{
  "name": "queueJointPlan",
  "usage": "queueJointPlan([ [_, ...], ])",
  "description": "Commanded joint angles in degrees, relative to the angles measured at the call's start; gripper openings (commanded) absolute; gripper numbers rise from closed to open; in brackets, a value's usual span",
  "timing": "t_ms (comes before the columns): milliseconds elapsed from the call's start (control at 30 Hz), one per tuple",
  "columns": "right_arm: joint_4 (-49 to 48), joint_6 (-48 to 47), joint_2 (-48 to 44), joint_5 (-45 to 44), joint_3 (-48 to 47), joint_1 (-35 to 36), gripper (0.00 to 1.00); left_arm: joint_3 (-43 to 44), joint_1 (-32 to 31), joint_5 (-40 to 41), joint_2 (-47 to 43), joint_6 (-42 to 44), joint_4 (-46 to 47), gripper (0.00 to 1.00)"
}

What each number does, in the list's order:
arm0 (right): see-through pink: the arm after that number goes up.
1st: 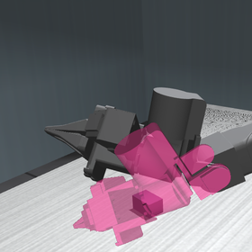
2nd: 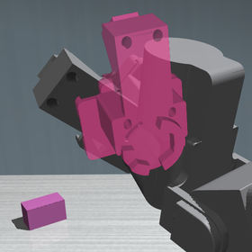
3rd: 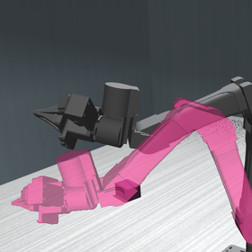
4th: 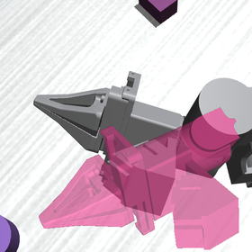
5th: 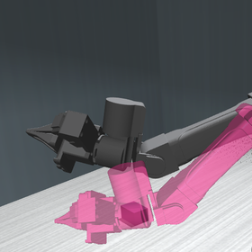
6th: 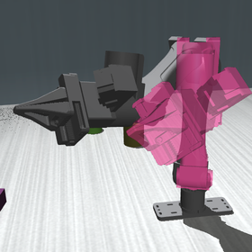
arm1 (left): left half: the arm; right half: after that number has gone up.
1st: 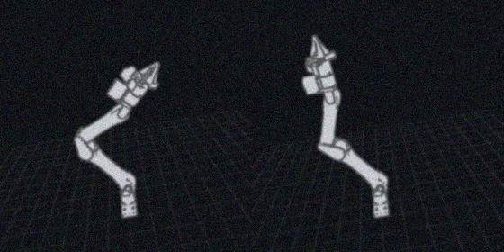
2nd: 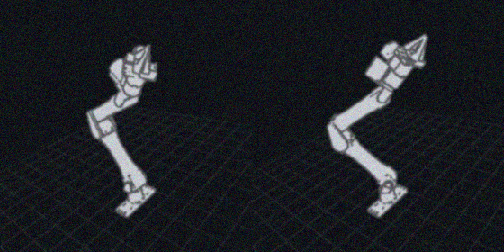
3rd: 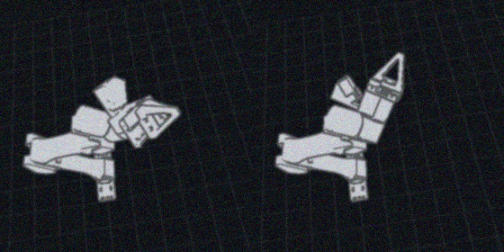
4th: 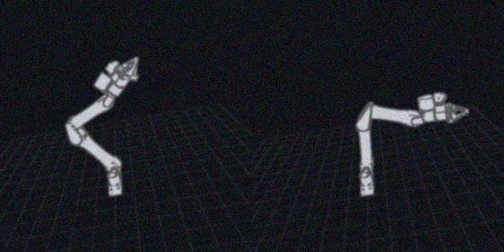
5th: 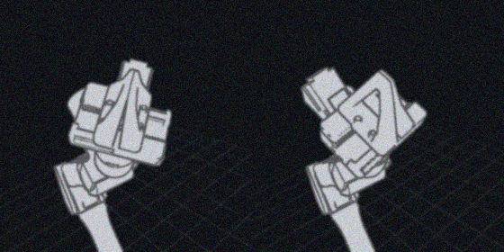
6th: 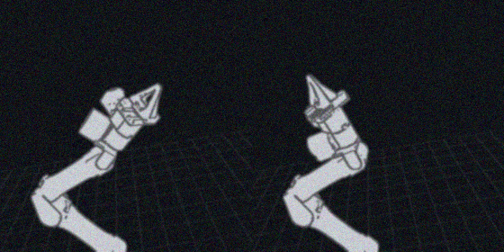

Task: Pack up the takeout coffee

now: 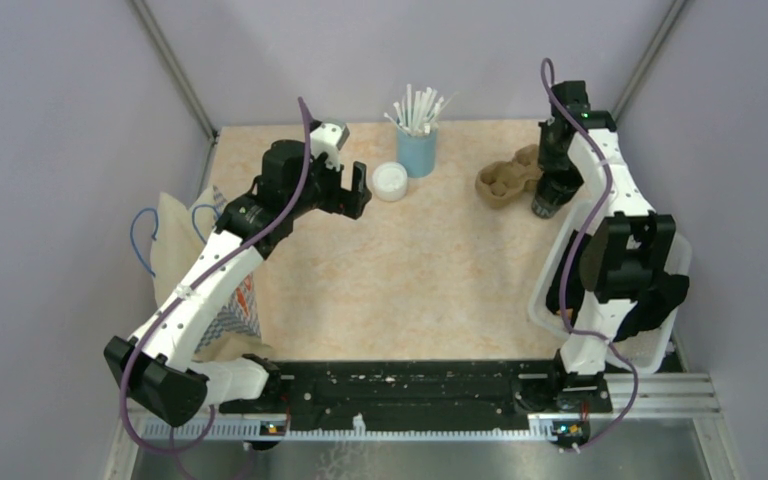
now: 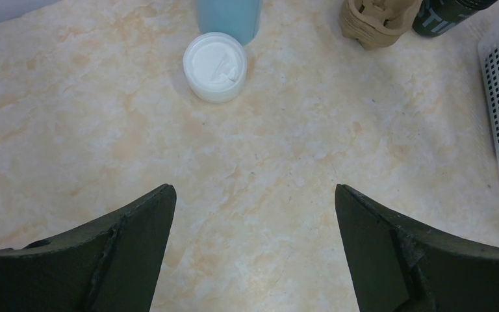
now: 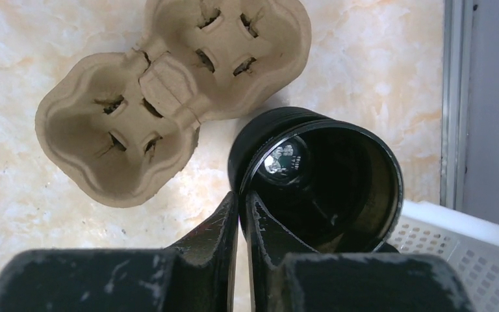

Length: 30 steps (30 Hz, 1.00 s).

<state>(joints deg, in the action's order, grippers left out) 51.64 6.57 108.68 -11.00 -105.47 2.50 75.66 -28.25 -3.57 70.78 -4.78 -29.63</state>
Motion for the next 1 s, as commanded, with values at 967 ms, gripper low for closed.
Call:
queueJointPlan([
  [967,-3.8,0.8,2.5,7.4,0.7,-2.1,0.23,1.3,-0.3,0.5,-0.1,0.7,1.9,0.99],
])
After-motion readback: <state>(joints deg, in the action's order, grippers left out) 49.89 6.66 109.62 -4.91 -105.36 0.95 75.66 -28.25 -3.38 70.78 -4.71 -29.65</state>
